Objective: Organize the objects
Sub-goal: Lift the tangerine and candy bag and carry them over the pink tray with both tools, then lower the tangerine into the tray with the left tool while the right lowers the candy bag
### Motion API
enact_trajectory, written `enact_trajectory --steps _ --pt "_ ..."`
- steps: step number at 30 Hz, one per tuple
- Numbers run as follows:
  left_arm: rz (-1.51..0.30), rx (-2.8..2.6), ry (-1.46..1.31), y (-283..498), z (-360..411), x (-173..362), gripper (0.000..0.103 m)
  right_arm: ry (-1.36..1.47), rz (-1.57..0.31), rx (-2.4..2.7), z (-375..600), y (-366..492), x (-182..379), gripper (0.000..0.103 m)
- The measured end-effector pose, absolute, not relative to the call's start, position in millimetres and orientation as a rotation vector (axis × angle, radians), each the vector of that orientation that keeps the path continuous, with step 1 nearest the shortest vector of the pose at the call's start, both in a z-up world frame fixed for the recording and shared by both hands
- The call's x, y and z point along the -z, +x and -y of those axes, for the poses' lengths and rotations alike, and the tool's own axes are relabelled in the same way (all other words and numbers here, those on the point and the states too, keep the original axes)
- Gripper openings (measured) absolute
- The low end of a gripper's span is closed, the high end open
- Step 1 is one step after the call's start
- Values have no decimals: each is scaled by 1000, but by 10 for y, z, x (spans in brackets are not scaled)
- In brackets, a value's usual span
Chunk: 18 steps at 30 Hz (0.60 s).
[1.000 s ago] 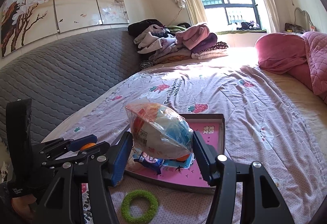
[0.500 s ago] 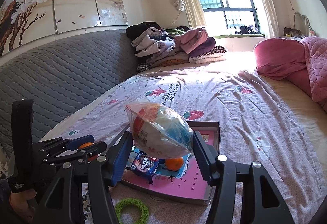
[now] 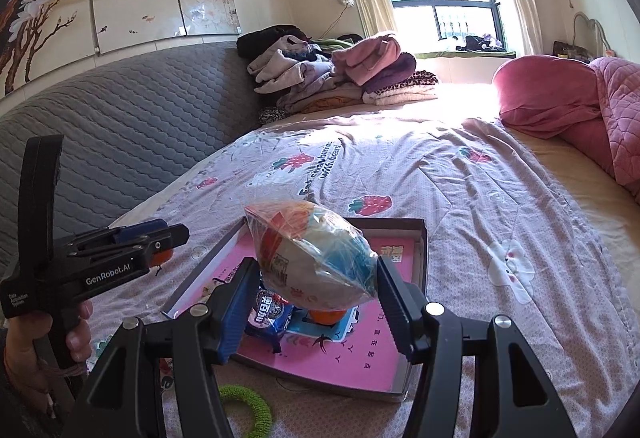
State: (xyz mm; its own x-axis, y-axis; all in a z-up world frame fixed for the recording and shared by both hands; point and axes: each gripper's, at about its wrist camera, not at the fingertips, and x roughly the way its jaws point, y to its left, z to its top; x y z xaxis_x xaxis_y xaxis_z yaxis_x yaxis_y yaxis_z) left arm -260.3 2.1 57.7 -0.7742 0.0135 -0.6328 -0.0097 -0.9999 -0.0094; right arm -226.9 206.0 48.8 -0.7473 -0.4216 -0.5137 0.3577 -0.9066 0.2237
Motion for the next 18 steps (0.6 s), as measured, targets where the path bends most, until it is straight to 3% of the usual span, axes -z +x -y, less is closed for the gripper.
enact_trajectory --steps 18 --pt "27 -2890 -1179 -2992 77 -142 37 969 82 2577 -1954 -2477 -35 59"
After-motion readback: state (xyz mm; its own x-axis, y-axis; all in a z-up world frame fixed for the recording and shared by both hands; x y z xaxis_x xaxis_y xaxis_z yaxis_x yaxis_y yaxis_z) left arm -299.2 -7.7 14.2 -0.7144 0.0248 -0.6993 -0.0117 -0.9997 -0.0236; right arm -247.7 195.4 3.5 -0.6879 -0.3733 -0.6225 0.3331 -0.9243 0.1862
